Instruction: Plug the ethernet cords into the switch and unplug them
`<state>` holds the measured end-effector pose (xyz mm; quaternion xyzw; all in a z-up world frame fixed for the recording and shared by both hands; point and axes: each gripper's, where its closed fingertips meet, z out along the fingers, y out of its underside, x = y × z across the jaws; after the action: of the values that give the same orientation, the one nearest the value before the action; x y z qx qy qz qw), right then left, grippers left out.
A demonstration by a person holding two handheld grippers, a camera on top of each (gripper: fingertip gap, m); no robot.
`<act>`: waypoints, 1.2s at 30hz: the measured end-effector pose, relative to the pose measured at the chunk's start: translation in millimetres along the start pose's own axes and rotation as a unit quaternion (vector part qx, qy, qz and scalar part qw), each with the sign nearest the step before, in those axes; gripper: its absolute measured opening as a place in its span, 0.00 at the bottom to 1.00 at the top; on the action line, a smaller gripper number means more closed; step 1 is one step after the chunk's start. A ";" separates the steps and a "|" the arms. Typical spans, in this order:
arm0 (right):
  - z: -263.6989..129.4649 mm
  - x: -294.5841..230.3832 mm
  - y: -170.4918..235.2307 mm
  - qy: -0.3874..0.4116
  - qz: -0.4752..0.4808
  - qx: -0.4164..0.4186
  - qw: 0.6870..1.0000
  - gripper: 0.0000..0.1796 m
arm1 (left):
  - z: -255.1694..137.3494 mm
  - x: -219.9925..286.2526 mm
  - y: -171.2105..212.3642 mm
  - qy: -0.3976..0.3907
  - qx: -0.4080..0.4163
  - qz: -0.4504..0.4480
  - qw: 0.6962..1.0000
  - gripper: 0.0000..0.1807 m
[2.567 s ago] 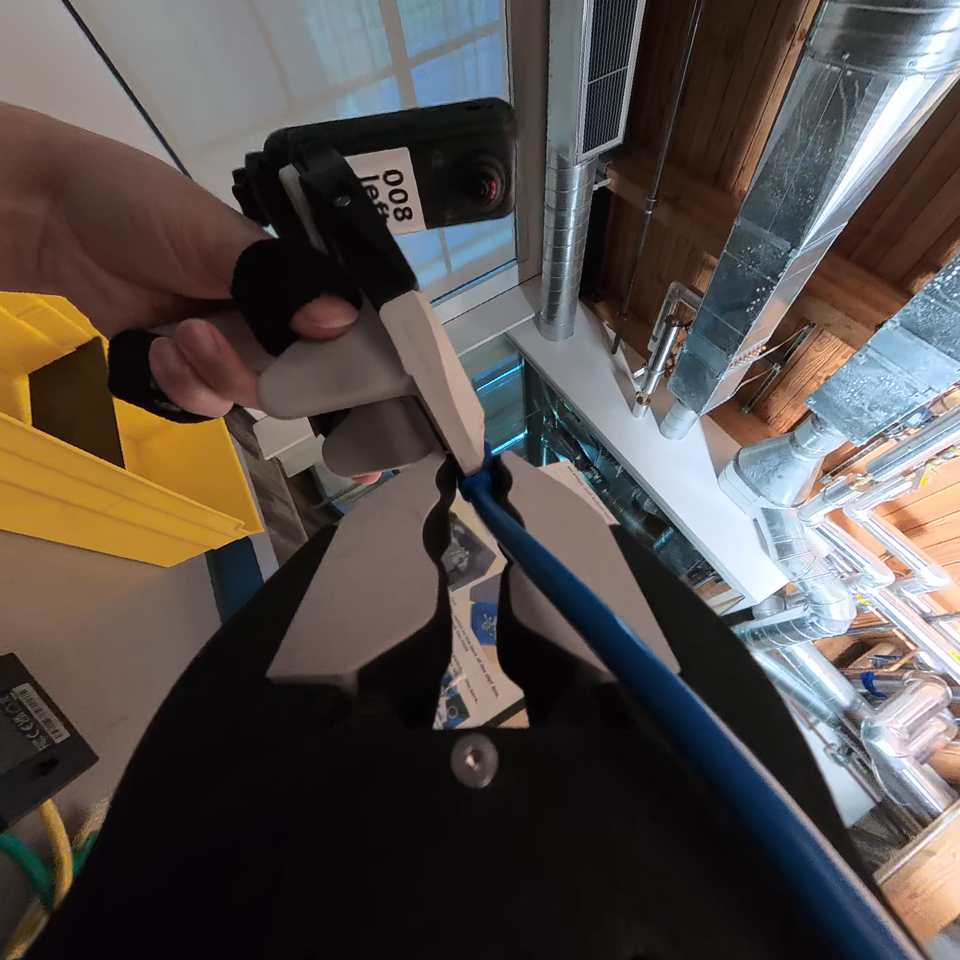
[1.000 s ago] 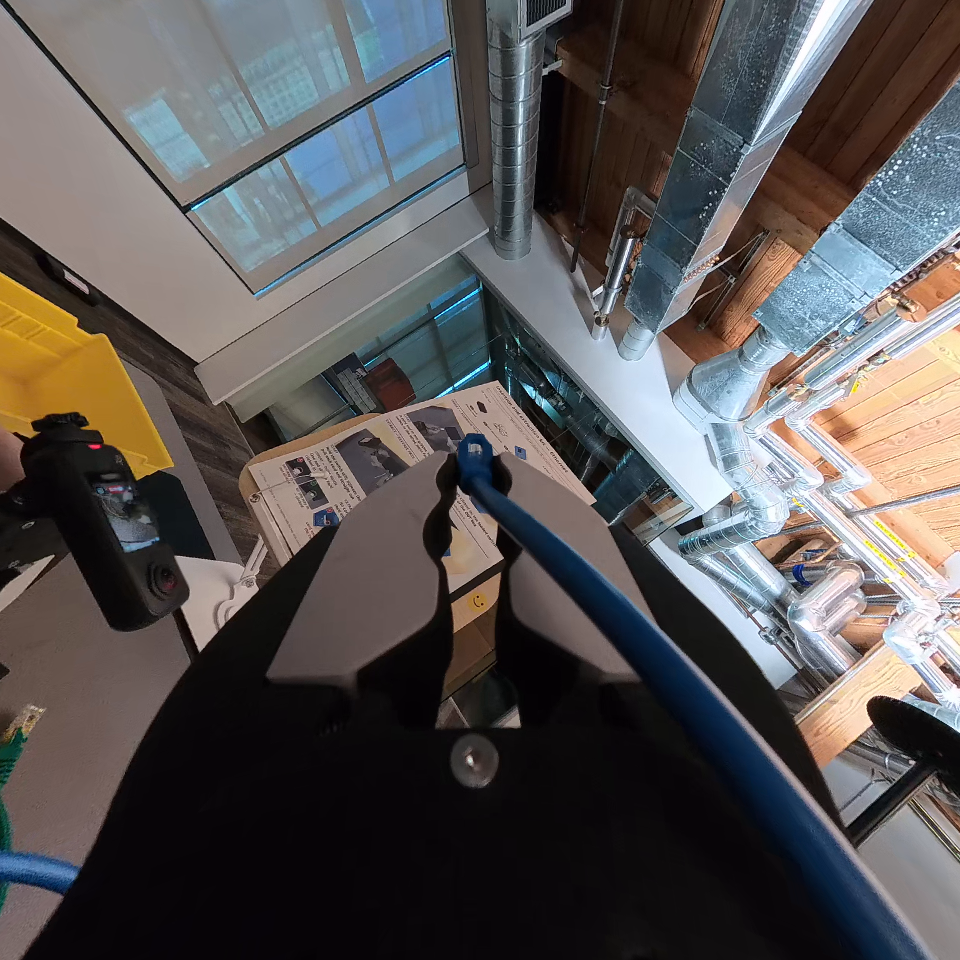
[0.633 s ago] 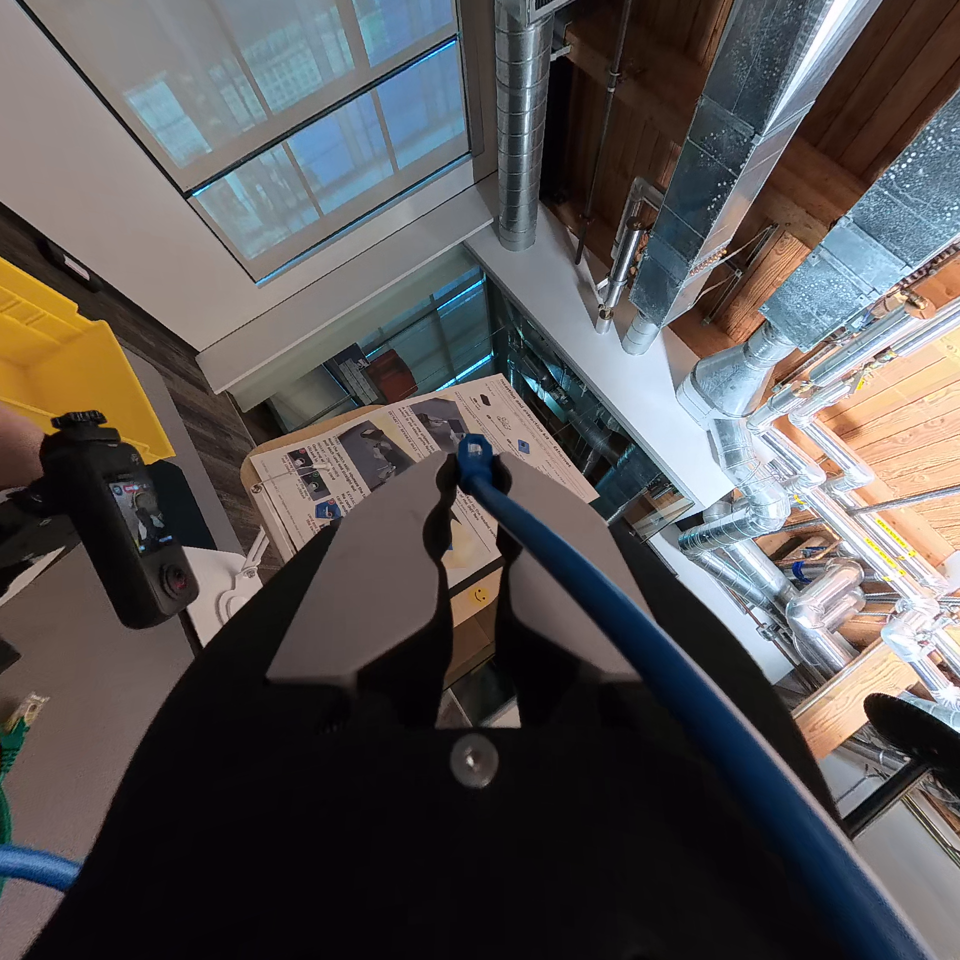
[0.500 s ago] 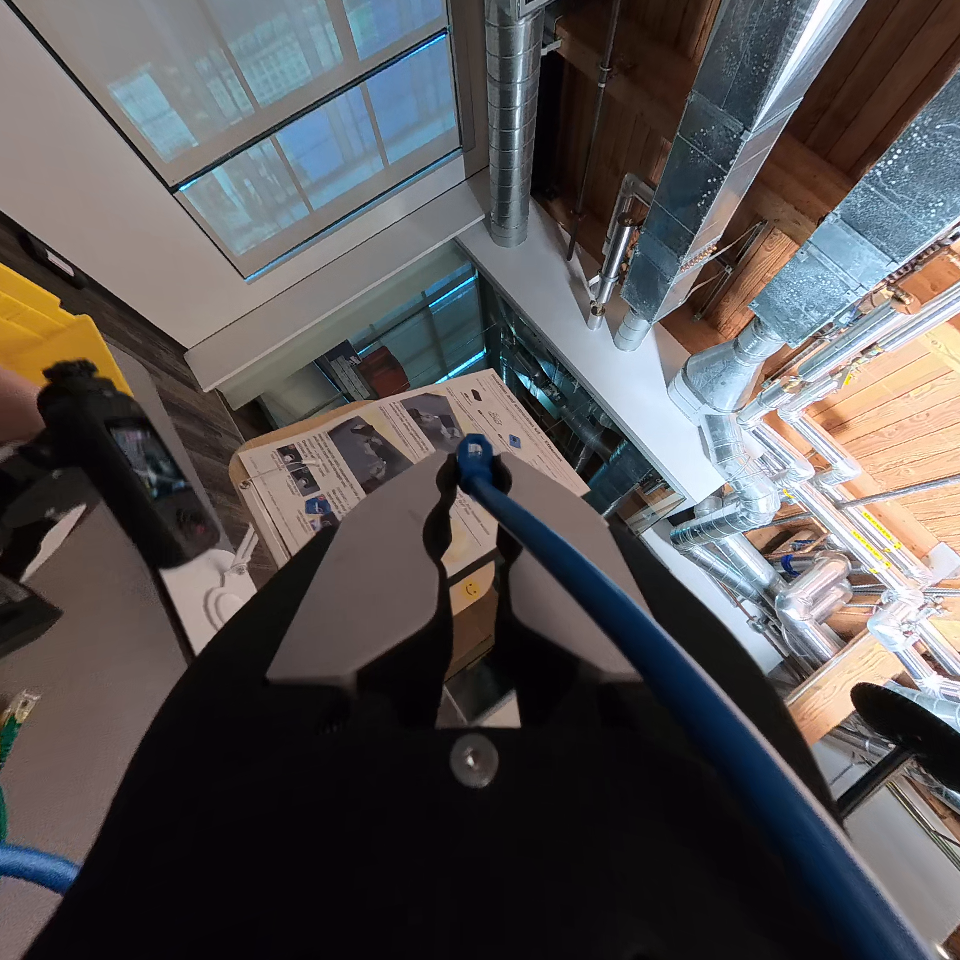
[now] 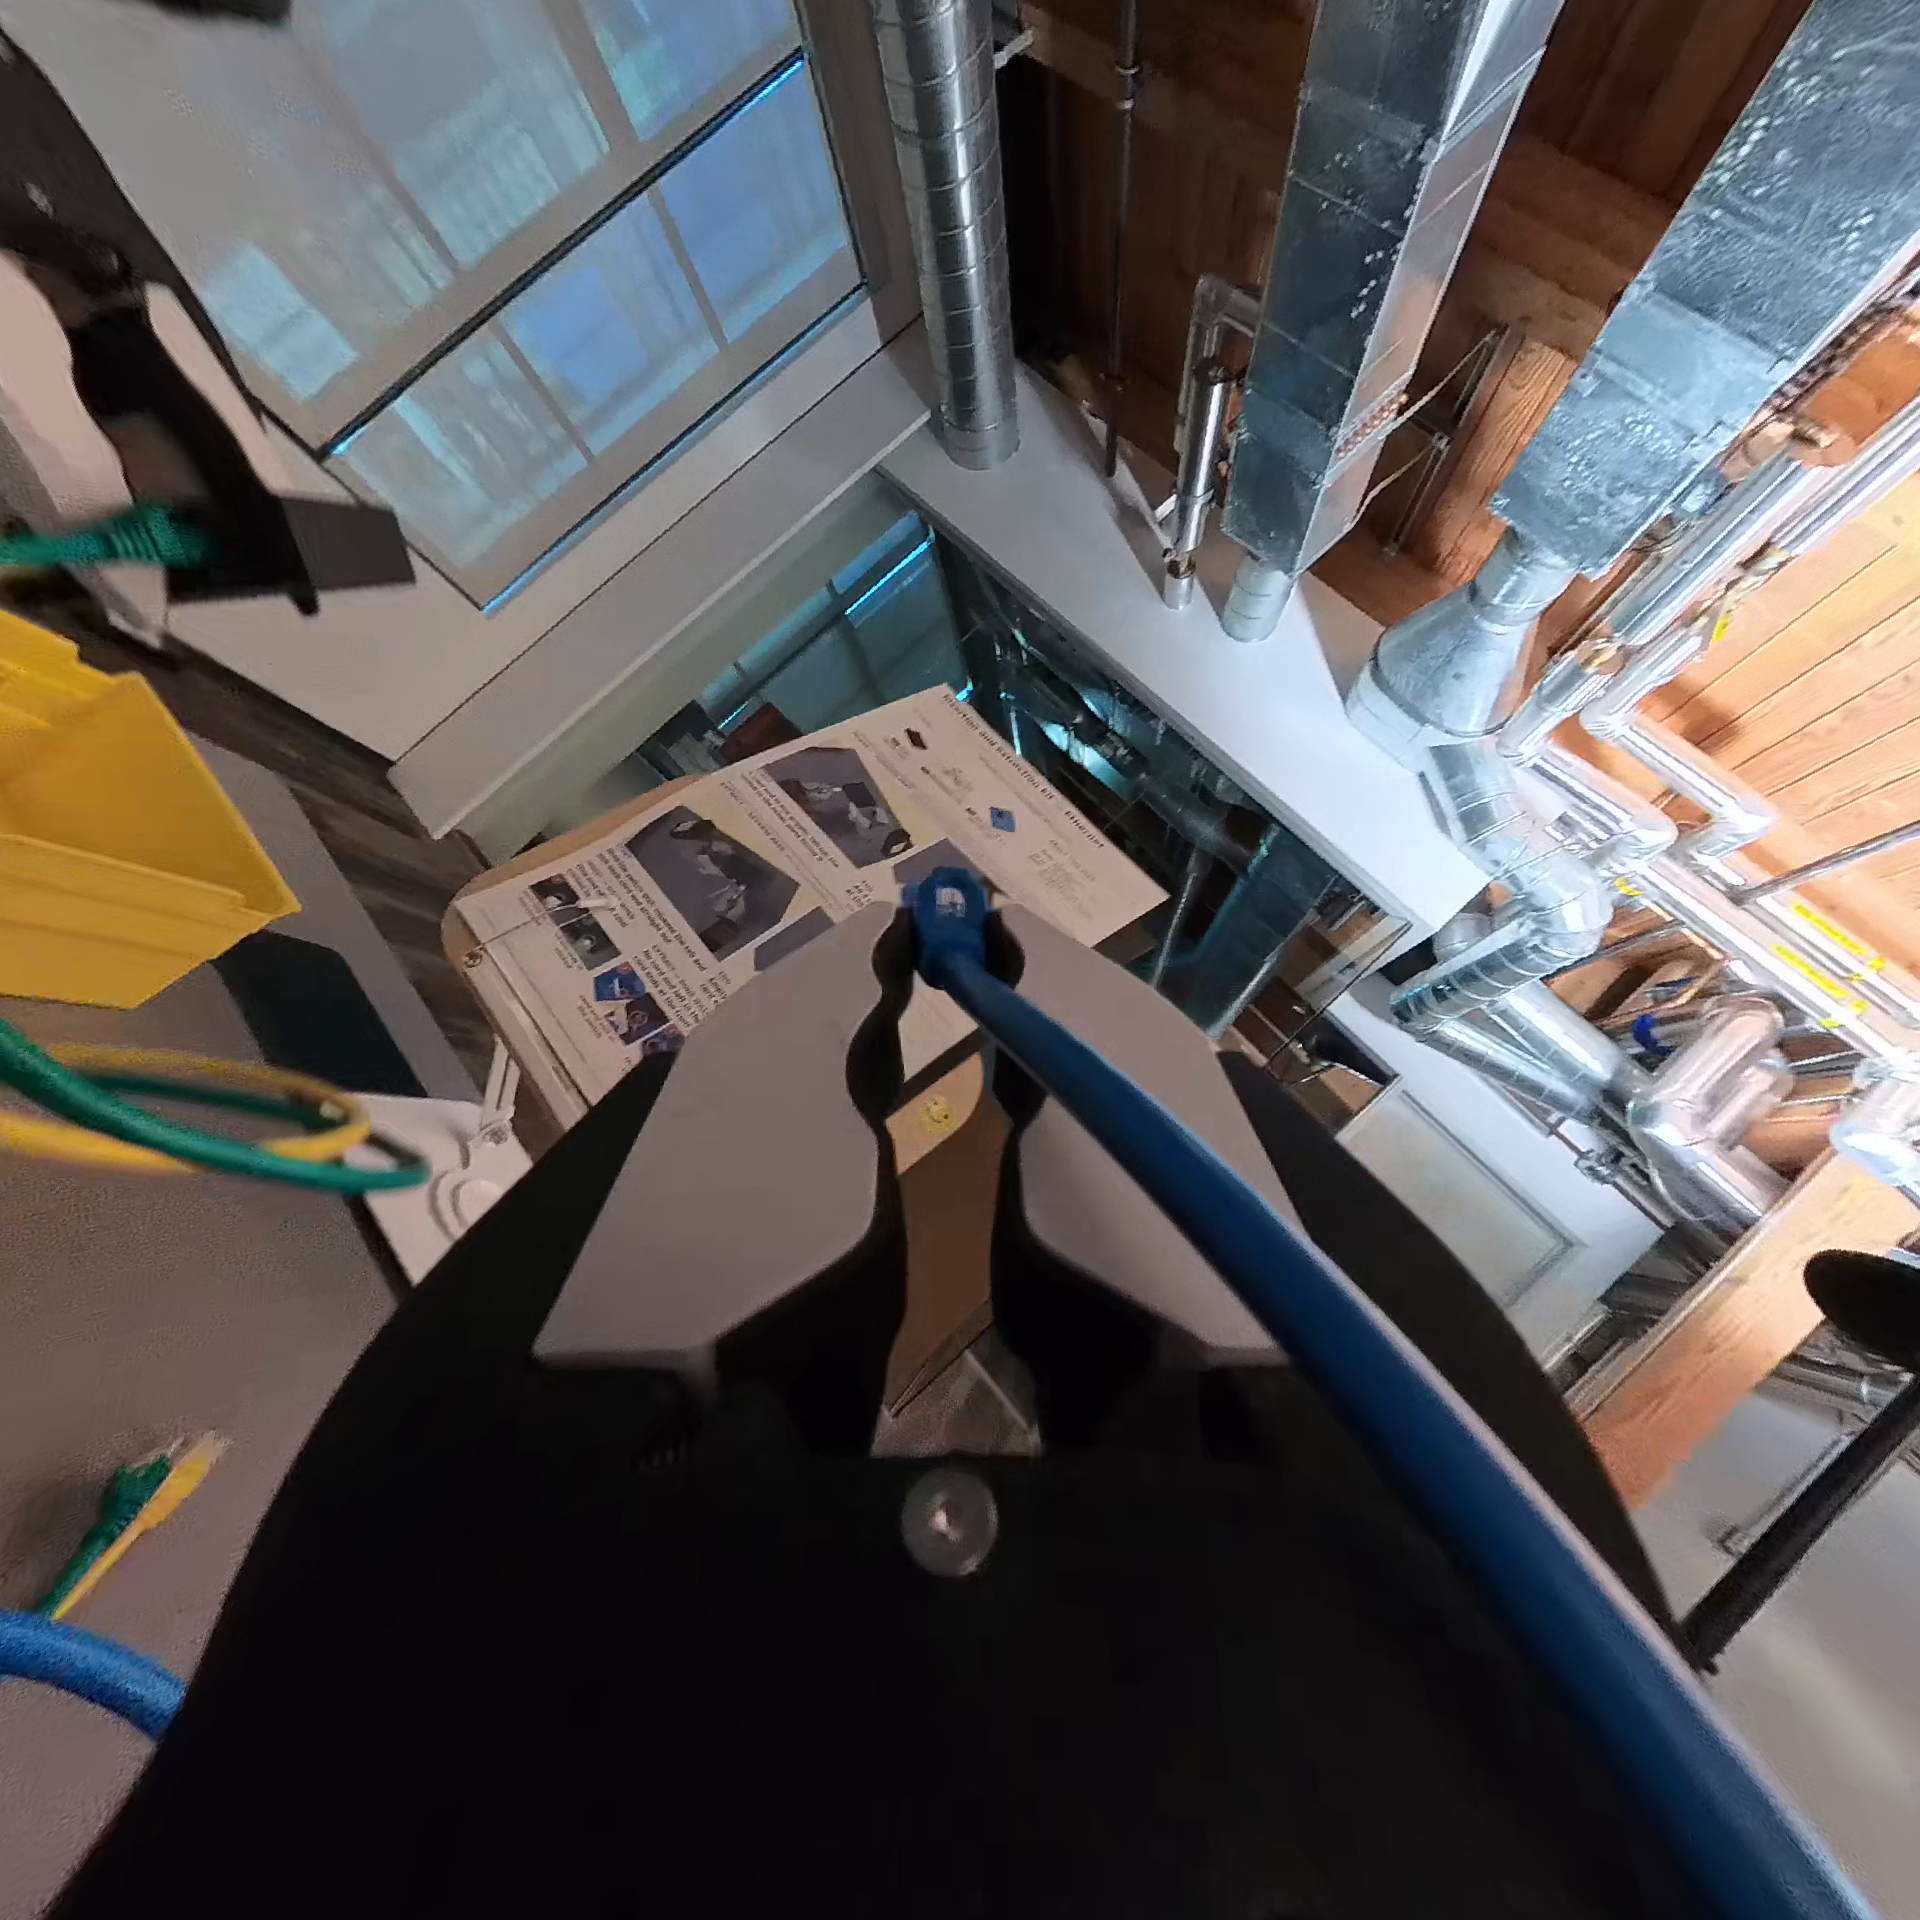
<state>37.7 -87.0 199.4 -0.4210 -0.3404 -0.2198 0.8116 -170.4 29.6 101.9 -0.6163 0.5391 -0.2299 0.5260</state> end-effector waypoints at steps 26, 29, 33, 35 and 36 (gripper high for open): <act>35.4 -122.3 -55.4 -0.141 -0.124 0.007 0.982 0.07 | 42.2 83.9 -54.6 0.200 0.067 -0.123 0.970 0.34; 35.2 -121.1 -57.0 -0.139 -0.119 0.009 0.983 0.07 | 43.3 85.3 -53.3 0.192 0.058 -0.121 0.972 0.34; 35.5 -120.7 -55.8 -0.140 -0.118 0.000 0.983 0.07 | 44.9 86.0 -52.4 0.175 0.046 -0.113 0.977 0.33; 34.8 -121.4 -54.8 -0.148 -0.114 -0.003 0.982 0.07 | 44.8 86.1 -51.7 0.167 0.041 -0.105 0.979 0.34; 34.7 -121.5 -54.2 -0.150 -0.113 -0.005 0.982 0.07 | 44.8 86.5 -51.1 0.164 0.039 -0.102 0.980 0.33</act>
<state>-91.5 -79.3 153.1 -0.4120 -0.5027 -0.2465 0.7189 -83.7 -37.7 107.9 -0.6009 0.5433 -0.4010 0.4277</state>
